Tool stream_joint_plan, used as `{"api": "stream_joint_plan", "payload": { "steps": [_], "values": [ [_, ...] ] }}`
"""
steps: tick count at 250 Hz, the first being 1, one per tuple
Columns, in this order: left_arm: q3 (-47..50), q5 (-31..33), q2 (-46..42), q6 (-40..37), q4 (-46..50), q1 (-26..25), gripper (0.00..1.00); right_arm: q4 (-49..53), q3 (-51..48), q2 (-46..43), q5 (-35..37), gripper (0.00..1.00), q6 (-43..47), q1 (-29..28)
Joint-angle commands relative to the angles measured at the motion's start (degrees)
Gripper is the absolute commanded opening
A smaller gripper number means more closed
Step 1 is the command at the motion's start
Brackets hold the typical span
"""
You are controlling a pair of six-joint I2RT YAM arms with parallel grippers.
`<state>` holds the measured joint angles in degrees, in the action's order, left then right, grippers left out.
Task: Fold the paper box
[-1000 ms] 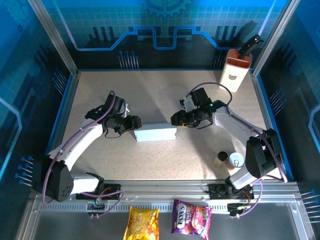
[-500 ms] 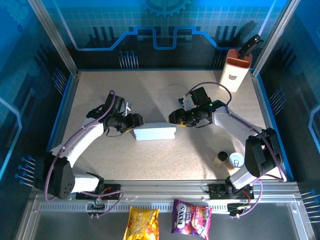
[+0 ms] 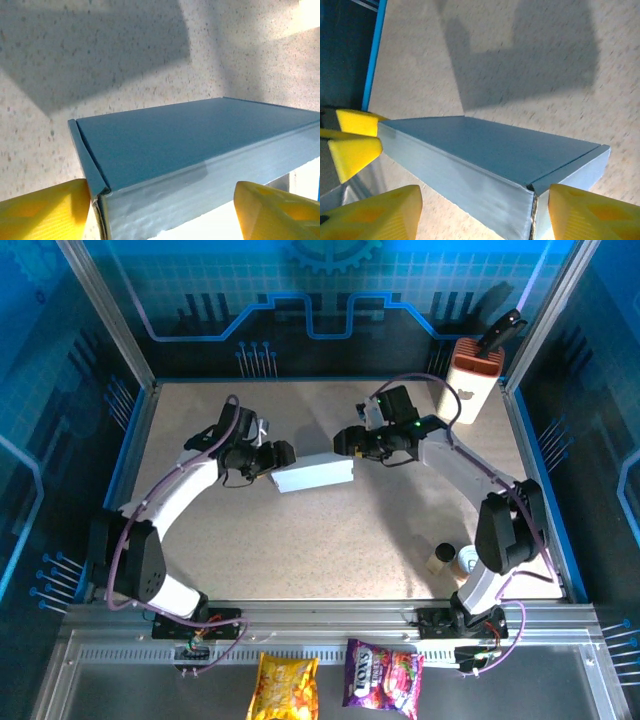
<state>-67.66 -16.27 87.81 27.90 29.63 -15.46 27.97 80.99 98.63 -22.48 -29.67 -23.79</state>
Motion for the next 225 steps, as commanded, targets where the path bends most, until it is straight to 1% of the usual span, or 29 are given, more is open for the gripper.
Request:
{"api": "stream_joint_plan", "payload": {
  "steps": [1,16,35,63,112,137,164,175,225],
  "values": [
    [-3.4,-3.7,4.0,-5.7,-6.6,-0.8,0.75,-1.0,2.7,4.1,-2.5,0.67,3.0,-1.2],
    [-3.5,-3.8,5.9,-6.6,-7.1,-0.8,0.74,-1.5,2.3,4.7,-2.9,0.67,3.4,-1.5],
    [-1.8,-5.2,6.0,-6.0,-8.5,-1.0,0.74,-0.9,1.3,4.3,-2.2,0.68,4.7,-2.6],
    [2.2,-5.9,2.7,-4.9,-10.1,-2.2,0.75,0.5,-1.4,2.1,-2.5,0.69,5.2,-4.0],
    [8.9,-4.9,-3.3,-3.1,-7.7,-5.3,0.78,-0.3,-10.0,-3.3,-1.1,0.72,2.3,-6.5],
    [12.9,-2.7,-4.8,-1.8,-5.6,-5.5,0.78,-1.2,-14.4,-3.8,0.1,0.72,0.9,-7.5],
    [16.7,-0.1,-5.0,-1.5,-4.8,-5.6,0.78,-3.9,-18.2,-3.1,-0.1,0.72,-0.8,-8.2],
    [17.2,1.1,-4.3,-1.8,-4.1,-5.5,0.78,-4.0,-18.4,-2.5,0.6,0.72,-1.1,-8.4],
    [16.2,7.9,-1.8,-3.5,-1.2,-5.2,0.76,-0.1,-16.4,-0.4,8.1,0.71,0.9,-7.1]
  ]
}}
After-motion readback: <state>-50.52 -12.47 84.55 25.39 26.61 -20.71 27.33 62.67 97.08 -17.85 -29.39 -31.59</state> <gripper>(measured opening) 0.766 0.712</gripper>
